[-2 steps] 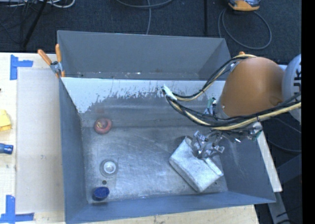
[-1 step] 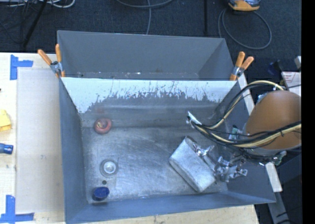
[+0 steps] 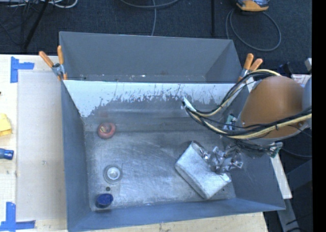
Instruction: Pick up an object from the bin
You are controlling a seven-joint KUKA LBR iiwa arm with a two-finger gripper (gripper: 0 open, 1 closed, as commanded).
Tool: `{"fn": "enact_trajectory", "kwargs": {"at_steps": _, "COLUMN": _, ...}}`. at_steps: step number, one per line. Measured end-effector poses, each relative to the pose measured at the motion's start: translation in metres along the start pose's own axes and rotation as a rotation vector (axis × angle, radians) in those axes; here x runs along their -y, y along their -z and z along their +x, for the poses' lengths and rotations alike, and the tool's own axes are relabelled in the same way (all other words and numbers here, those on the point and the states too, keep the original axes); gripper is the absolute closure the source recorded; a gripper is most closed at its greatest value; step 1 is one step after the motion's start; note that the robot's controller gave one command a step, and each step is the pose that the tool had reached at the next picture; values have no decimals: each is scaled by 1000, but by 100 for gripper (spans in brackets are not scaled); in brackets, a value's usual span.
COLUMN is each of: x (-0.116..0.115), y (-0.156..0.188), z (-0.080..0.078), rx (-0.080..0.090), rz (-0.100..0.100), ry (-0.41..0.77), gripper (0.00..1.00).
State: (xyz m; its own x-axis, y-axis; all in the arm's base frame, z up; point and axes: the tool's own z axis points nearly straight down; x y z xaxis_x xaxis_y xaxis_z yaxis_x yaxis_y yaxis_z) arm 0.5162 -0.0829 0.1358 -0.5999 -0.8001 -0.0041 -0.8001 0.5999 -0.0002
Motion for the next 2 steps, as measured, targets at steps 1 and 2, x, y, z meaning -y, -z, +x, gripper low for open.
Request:
{"fn": "enact_trajectory", "kwargs": {"at_steps": 1, "x": 40, "y": 55, "z": -51, "rx": 2, "rz": 4, "ry": -485, "gripper": 100}}
{"fn": "enact_trajectory", "kwargs": {"at_steps": 2, "x": 39, "y": 53, "z": -49, "rx": -2, "rz": 1, "ry": -486, "gripper": 0}}
